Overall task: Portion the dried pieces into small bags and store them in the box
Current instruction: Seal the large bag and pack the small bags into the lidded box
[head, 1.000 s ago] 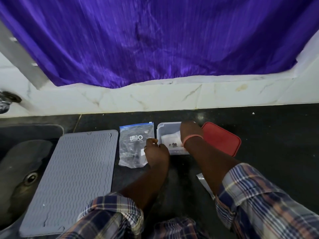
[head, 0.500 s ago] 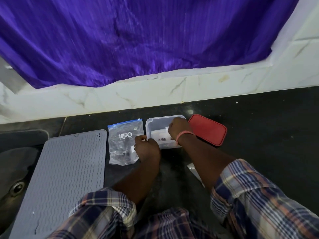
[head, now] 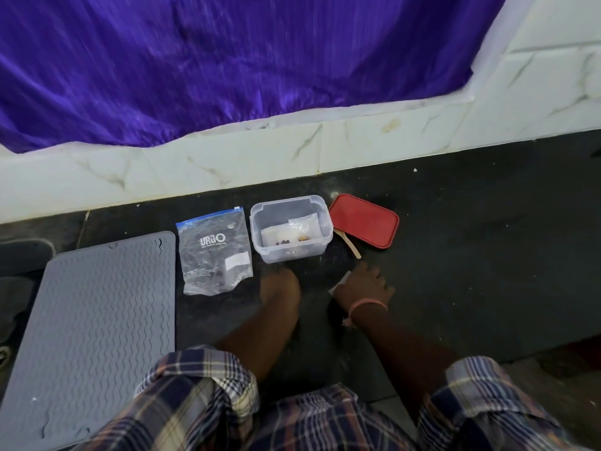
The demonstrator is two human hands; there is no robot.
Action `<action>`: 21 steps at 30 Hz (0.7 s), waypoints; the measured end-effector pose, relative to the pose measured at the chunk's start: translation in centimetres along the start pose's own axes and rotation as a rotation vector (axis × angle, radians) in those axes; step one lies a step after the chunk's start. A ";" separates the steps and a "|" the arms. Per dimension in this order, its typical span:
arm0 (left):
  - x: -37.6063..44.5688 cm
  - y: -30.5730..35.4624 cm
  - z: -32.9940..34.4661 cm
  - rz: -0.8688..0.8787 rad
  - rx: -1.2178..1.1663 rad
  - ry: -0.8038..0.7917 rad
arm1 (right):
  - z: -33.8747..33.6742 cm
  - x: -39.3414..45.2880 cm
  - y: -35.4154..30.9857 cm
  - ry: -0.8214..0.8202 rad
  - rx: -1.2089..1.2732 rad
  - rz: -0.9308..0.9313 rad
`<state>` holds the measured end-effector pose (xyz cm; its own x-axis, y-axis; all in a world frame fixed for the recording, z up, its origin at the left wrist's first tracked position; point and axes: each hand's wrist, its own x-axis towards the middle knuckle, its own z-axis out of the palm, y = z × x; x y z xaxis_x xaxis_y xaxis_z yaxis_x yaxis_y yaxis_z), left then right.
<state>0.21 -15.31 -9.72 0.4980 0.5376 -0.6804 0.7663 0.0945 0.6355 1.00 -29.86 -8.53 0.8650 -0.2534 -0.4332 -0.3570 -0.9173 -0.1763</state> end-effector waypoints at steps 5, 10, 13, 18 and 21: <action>-1.4 0.2 0.0 -0.104 -0.120 -0.009 | 1.2 2.4 0.3 -0.139 0.188 0.085; -2.8 1.7 -2.5 0.098 -0.229 0.243 | -0.8 1.5 0.2 -0.233 0.483 -0.263; -1.8 2.4 -2.9 0.211 -0.240 0.368 | -3.1 1.0 -1.1 -0.292 0.929 -0.270; -1.2 4.2 -3.1 0.485 -0.121 0.409 | -6.1 3.7 -5.2 -0.293 1.243 -0.224; -0.9 5.4 -3.3 0.539 -0.017 0.414 | -6.4 5.4 -9.0 -0.124 1.171 -0.221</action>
<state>2.55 -12.56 -4.50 0.6090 0.7898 -0.0734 0.4467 -0.2650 0.8545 11.18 -24.94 -3.65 0.9312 -0.0348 -0.3629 -0.3646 -0.0842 -0.9274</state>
